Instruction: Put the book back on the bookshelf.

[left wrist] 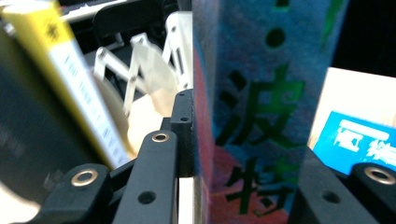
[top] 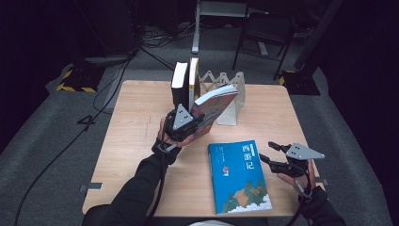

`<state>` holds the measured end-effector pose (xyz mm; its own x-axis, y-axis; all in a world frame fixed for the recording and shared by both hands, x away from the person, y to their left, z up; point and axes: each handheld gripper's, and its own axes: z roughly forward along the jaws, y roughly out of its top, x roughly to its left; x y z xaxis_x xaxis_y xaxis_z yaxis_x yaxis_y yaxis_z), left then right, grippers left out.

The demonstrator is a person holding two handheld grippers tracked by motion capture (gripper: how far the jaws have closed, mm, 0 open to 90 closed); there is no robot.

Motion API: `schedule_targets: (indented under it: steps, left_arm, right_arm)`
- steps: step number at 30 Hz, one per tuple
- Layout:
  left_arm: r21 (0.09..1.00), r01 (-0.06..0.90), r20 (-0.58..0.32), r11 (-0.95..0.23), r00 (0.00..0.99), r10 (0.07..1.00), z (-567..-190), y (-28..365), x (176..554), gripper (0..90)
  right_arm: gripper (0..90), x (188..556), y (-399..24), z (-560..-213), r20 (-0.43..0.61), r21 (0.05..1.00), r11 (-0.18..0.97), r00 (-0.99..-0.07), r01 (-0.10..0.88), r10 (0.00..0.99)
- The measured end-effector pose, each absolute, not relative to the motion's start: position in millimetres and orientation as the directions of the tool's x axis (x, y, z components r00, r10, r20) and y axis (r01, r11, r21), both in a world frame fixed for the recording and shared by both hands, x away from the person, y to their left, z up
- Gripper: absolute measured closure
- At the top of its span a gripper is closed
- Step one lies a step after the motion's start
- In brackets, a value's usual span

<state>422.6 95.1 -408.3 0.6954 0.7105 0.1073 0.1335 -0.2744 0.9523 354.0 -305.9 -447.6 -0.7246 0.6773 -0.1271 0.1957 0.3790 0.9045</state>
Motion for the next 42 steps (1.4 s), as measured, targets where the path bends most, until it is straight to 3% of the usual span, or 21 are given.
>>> schedule_targets:
  steps: [18, 31, 42]
  left_arm:
    - [0.961, 0.214, -0.016, -0.177, 0.678, 0.735, -433.0, 135.4, 417.9, 71.9]
    - [0.870, 0.335, 0.026, -0.360, 0.700, 0.714, -478.6, 143.1, 412.2, 69.9]
    - [0.886, 0.413, -0.064, -0.211, 0.560, 0.826, -483.0, 109.6, 415.3, 74.1]
  right_arm:
    - [38.0, 354.0, -300.4, -452.0, -0.127, 0.894, 0.401, -0.742, 0.203, 0.658]
    - [37.9, 354.3, -299.0, -453.2, -0.124, 0.888, 0.409, -0.747, 0.209, 0.653]
    - [38.0, 353.6, -298.0, -452.9, -0.132, 0.885, 0.418, -0.750, 0.205, 0.648]
